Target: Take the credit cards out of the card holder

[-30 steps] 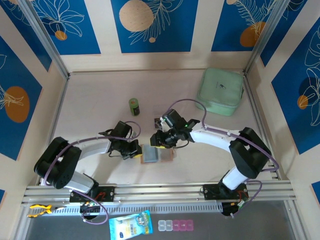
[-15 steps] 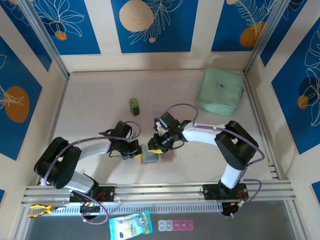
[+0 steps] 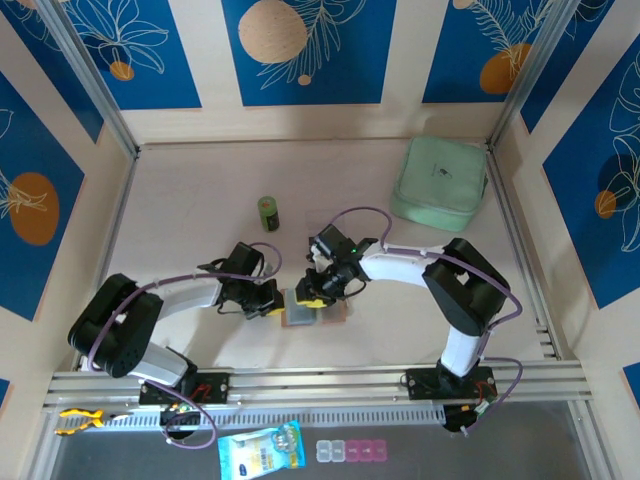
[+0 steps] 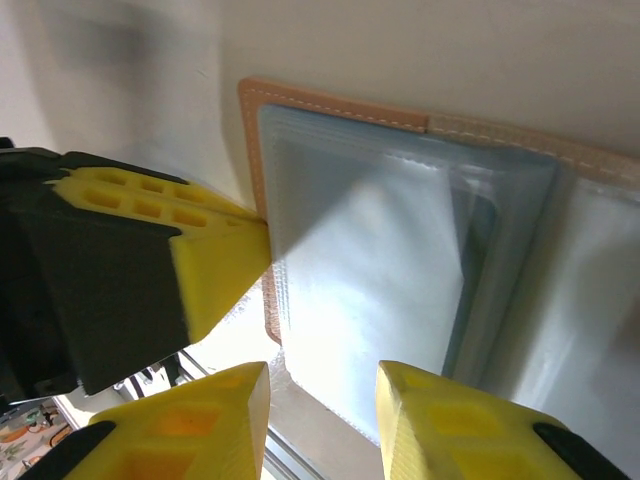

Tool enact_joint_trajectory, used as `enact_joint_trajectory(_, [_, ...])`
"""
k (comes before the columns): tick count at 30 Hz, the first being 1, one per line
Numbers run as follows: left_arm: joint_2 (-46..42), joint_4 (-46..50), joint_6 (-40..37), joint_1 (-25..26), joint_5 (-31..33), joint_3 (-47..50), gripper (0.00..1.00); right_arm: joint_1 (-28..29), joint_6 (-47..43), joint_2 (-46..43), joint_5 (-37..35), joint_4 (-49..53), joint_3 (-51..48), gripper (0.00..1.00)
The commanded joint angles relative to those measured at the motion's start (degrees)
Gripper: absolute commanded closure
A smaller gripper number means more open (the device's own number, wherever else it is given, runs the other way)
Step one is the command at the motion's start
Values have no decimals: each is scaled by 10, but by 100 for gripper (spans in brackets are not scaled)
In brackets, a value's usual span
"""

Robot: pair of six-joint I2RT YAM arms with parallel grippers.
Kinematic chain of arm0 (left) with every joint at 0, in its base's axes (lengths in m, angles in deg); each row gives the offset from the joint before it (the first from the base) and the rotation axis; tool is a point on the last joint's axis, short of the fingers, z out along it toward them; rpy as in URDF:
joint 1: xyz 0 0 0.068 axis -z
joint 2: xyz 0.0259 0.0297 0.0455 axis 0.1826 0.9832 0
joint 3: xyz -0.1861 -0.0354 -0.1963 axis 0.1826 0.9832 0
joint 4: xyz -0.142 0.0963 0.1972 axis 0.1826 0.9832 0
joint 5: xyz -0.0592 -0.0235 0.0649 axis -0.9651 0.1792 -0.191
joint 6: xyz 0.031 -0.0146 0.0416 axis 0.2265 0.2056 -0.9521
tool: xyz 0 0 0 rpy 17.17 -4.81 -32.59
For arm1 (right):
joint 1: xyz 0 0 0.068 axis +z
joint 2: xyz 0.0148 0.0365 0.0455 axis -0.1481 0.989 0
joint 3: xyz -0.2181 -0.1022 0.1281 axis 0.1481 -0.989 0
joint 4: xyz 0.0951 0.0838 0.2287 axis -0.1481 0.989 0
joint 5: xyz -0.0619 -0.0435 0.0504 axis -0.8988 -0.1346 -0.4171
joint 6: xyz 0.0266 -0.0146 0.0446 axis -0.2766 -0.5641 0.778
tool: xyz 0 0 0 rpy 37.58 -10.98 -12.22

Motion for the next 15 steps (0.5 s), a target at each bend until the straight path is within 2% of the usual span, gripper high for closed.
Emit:
enact_joint_trajectory(1, [9, 13, -1, 4, 12, 9, 92, 5, -12, 10, -1, 24, 13, 65])
enact_joint_trajectory(15, [9, 16, -3, 4, 12, 8, 92, 2, -21, -1, -35, 54, 9, 67])
